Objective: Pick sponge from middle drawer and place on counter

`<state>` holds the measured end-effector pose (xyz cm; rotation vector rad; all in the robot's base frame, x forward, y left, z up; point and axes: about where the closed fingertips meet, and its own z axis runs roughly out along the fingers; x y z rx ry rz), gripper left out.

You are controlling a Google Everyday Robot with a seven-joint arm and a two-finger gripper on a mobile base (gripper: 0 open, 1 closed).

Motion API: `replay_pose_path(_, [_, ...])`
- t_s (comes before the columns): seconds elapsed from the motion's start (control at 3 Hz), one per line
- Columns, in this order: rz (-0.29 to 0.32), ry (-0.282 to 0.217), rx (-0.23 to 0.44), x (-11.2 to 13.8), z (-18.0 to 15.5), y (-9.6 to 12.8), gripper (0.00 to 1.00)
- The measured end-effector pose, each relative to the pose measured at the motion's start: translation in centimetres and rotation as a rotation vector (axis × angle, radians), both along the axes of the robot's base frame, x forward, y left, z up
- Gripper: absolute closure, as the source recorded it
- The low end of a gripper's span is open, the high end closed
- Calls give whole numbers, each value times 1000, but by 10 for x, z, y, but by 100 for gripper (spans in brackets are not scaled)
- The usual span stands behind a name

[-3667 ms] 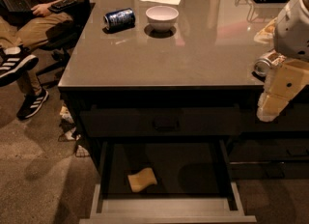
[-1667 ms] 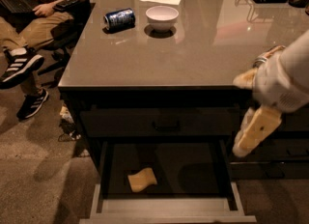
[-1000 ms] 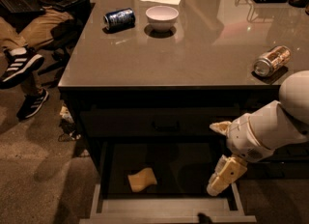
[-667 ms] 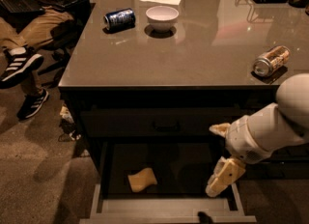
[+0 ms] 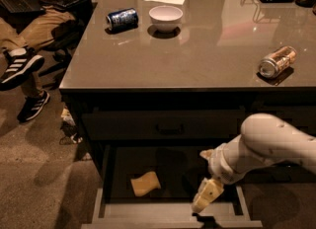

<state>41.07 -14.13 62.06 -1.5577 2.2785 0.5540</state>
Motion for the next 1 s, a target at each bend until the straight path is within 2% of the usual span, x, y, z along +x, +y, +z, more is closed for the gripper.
replay_pose_path(0.33, [-45, 3, 45, 10, -64, 16, 0])
replay_pose_path(0.67, [-45, 3, 45, 9, -64, 16, 0])
replay_pose_path(1.0, [-67, -21, 48, 2, -13, -40, 0])
